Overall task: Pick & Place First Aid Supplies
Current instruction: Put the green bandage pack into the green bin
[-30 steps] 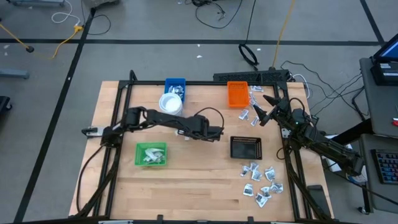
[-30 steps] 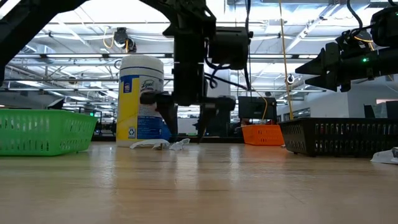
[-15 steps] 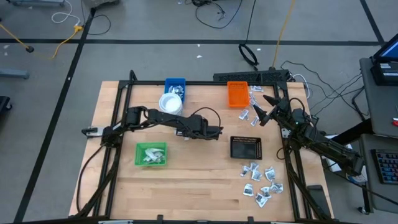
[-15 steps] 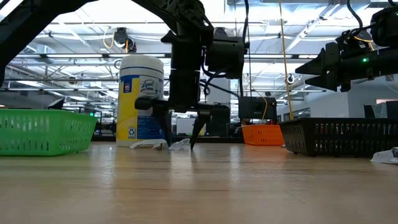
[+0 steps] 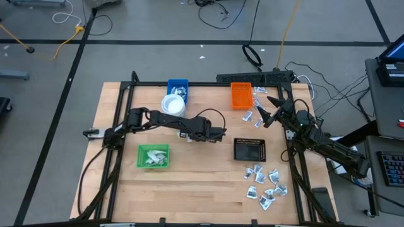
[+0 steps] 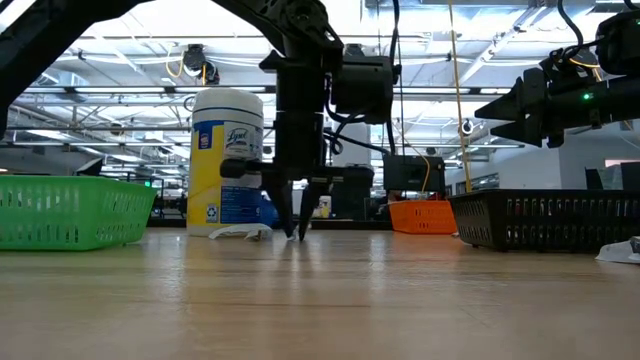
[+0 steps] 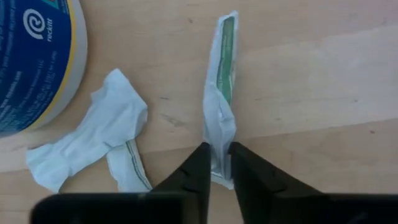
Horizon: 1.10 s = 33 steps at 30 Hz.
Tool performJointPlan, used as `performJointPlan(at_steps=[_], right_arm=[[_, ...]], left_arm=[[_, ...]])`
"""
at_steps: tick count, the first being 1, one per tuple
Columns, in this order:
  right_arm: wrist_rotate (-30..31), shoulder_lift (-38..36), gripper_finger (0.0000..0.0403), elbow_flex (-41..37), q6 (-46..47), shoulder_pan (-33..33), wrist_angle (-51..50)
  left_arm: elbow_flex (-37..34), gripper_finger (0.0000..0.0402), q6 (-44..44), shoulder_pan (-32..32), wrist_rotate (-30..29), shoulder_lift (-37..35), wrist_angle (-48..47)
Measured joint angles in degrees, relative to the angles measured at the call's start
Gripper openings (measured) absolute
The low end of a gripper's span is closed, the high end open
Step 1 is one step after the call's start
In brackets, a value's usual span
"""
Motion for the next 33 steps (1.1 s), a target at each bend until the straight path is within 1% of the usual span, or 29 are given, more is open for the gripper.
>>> performJointPlan(at_steps=[4,5,7,10,13,18,22,25,28,33], right_arm=[[0.0,0.01,0.0393,0.0,0.0,0.0,-0.01],[0.0,0.01,0.0393,-0.01,0.0,-0.01,0.0],[0.0,0.0,0.0393,-0.02,0.0,-0.02,0.0],[-0.02,0.01,0.0393,-0.02,0.0,0.0,0.0],[-0.02,0.01,0.0393,0.0,0.0,0.0,-0.02],[-0.01,0.01,0.0393,-0.01,0.0,0.0,-0.01],[-0.02,0.01,0.0393,-0.02,-0.02,0.0,0.0],[0.0,0.01,0.0393,0.0,0.0,0.0,-0.02],[-0.01,0.01,0.0393,0.0,0.0,-0.01,-0.01],[0.0,0.01,0.0393,-0.01,0.0,0.0,-0.01]], left_arm=[[-0.13,0.0014,2.09,-0.97,0.19,-0.47,-0.61],[-0.06,0.0008,2.36,-1.35,0.09,-0.55,-0.99],[0.22,0.0008,2.89,-2.06,-0.12,-1.02,-1.81],[0.38,0.0007,7.14,-3.07,-0.41,-2.61,-1.58],[0.42,0.0004,15.29,-4.28,-0.8,-4.14,-1.52],[0.44,0.0003,36.85,-6.89,-0.62,-6.45,-1.92],[0.44,0.0006,51.55,-8.72,-0.31,-8.06,-2.61],[0.5,0.0003,61.34,-9.84,0.96,-9.21,-2.63],[0.5,0.0005,66.44,-10.85,2.3,-9.41,-2.68],[-0.23,0.0003,68.05,-12.88,3.4,-9.73,-4.68]])
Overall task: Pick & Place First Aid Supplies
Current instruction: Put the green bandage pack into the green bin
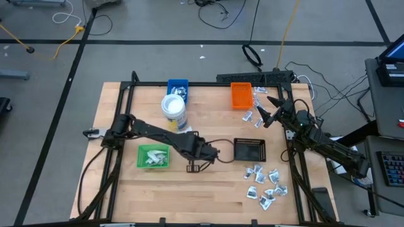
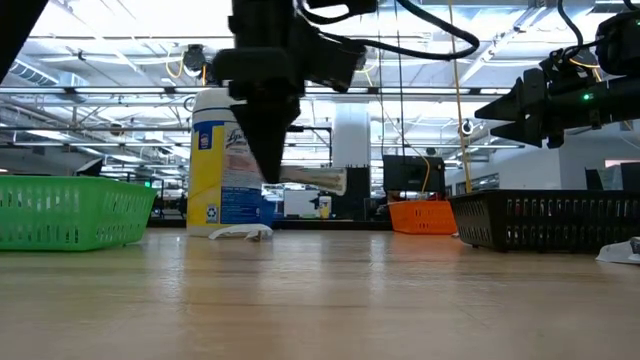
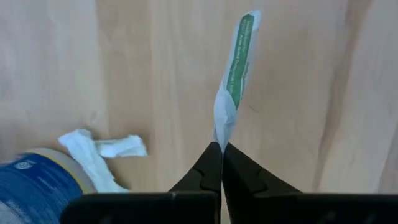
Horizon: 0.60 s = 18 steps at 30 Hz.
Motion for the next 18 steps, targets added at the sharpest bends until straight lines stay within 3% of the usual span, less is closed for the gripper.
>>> performJointPlan(at_steps=[18], right_arm=[[0.0,-0.02,0.0393,-0.02,-0.01,0.0,0.01]], left_arm=[[-33.52,0.0002,-3.06,-6.87,-0.54,-29.21,5.05]])
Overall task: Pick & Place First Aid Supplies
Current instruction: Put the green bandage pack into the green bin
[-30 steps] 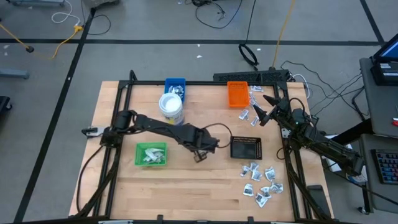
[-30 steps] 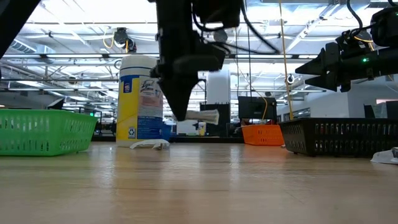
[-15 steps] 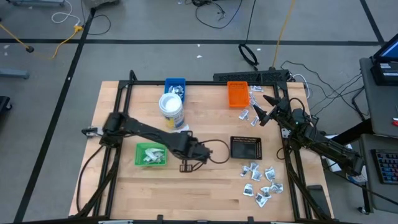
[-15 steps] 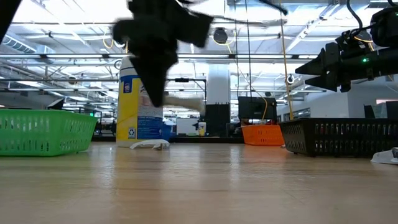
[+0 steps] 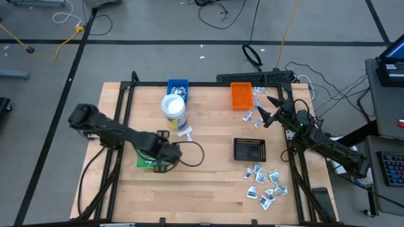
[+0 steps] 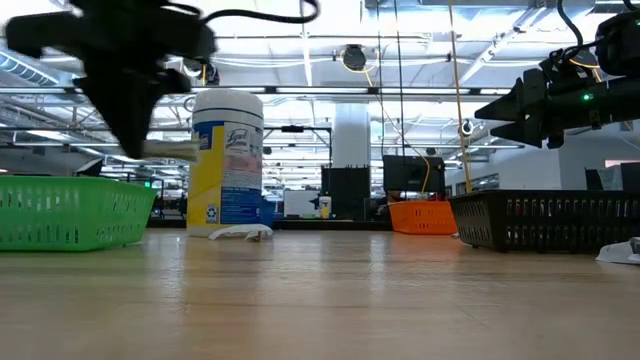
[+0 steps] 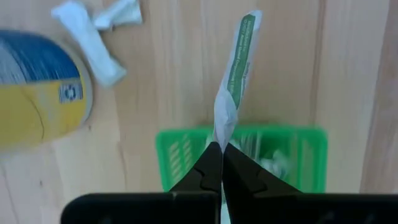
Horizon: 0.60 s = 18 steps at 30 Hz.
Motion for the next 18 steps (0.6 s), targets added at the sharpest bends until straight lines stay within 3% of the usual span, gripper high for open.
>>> performJointPlan(at_steps=[9,18], right_arm=[[-0.02,0.0,0.0393,0.0,0.01,-0.02,0.0],[-0.02,0.0,0.0393,0.01,0.01,0.01,0.0]], left_arm=[[-9.55,0.0001,-2.66,-1.97,0.09,-10.08,-0.21],[-17.2,0.0001,-7.63,-5.01,-0.05,-11.92,2.15]])
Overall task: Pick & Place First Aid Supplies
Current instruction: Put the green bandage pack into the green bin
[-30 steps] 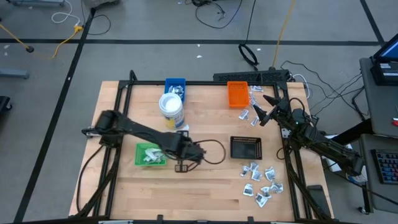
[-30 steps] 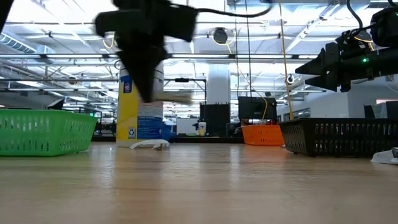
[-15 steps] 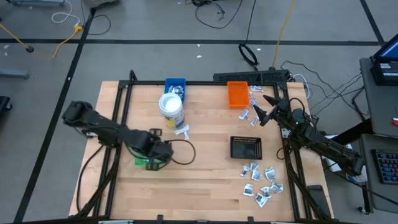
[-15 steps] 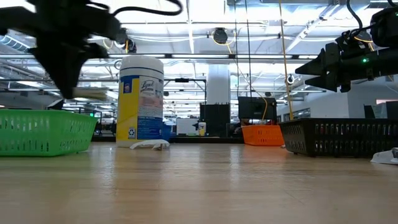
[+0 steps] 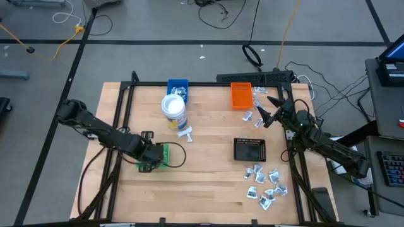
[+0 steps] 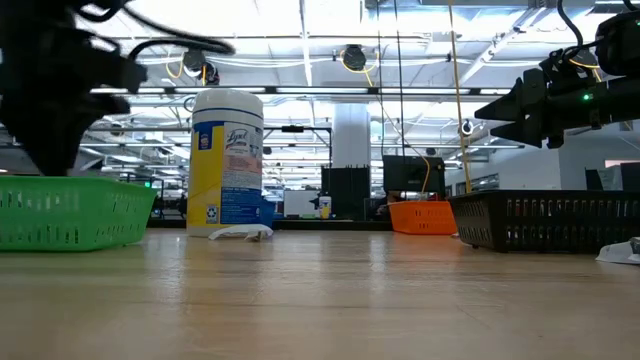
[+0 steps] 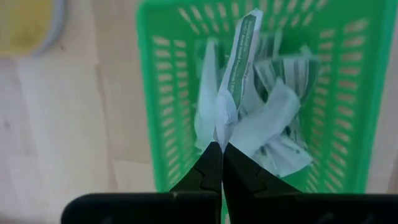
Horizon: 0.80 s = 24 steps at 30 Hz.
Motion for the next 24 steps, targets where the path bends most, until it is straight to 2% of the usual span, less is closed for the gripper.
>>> performJointPlan(at_steps=[5,11,18,24], right_arm=[[0.02,0.0,0.0393,-0.01,-0.02,-0.02,0.0],[0.01,0.0,0.0393,-0.01,0.0,0.0,0.0],[0.0,0.0,0.0393,0.01,0.0,0.0,0.0],[0.02,0.0,0.0393,0.0,0.0,0.0,0.0]], left_arm=[[-3.64,0.0004,-3.49,-2.05,-0.15,0.04,0.04],[-4.02,0.0043,-4.04,-2.52,2.1,-0.46,0.0],[-2.49,0.0136,-10.08,-1.6,3.7,-1.51,-0.84],[0.95,0.0195,-23.78,1.07,2.8,-1.97,-1.18]])
